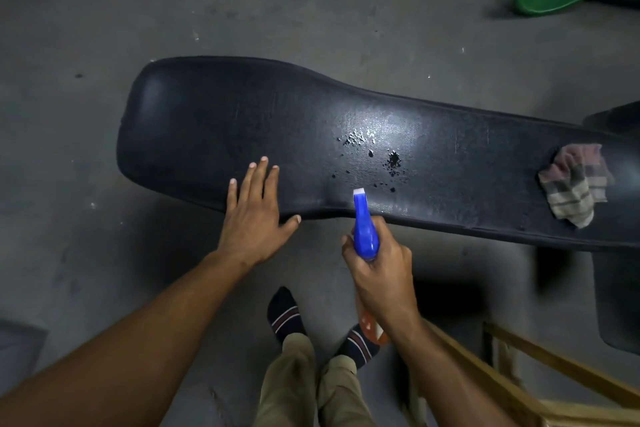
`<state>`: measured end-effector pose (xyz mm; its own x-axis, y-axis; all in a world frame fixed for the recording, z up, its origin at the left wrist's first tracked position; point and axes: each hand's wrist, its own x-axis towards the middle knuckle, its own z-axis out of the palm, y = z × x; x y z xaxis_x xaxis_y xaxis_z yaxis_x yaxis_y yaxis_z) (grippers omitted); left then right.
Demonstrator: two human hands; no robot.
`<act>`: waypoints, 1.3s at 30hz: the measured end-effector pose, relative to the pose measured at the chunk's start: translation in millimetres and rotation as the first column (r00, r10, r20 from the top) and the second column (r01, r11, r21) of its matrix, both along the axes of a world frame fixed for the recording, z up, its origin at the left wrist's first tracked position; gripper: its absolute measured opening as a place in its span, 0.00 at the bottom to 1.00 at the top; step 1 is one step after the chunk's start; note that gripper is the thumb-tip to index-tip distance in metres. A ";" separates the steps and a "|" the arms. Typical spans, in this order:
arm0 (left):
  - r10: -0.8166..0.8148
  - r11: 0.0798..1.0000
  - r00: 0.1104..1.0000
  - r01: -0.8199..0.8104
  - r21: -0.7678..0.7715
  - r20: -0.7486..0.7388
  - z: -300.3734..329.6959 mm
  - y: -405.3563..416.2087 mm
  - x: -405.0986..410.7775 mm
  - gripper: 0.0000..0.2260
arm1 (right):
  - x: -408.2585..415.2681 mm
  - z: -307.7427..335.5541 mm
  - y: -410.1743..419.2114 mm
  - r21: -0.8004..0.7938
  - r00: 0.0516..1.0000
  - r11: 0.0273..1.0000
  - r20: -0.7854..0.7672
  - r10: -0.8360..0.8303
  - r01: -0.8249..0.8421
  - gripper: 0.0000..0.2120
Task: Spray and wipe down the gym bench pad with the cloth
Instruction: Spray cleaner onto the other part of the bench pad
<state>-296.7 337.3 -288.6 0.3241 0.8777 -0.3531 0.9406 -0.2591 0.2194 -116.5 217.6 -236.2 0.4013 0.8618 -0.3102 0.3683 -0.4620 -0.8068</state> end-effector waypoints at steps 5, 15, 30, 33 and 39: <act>0.074 0.997 0.997 -0.074 0.010 -0.020 0.8 7.4 -21.7 0.45 | -19.6 5.4 13.0 0.040 0.995 0.995 -0.042 0.094 -0.093 0.11; 0.276 0.961 0.960 -0.275 0.027 -0.052 0.4 18.8 -62.5 0.43 | -53.0 2.7 39.4 0.080 0.971 0.969 -0.034 0.238 -0.234 0.16; 0.358 0.933 0.934 -0.357 0.050 -0.009 -4.9 22.6 -116.3 0.42 | -107.1 1.8 88.8 0.151 0.919 0.907 0.037 0.393 -0.394 0.19; 0.374 0.925 0.927 -0.373 0.073 -0.003 -6.0 19.9 -129.0 0.43 | -118.7 1.6 96.2 0.170 0.910 0.897 -0.006 0.415 -0.408 0.16; 0.405 0.912 0.914 -0.404 0.065 -0.003 -8.7 15.4 -150.6 0.43 | -143.0 2.0 114.2 0.183 0.907 0.893 -0.013 0.421 -0.412 0.14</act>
<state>-447.2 352.6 -297.3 -0.0688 0.9526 -0.2965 0.9709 0.1323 0.1998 -259.5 331.8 -234.2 -0.0181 0.9882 -0.1521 0.4529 -0.1275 -0.8824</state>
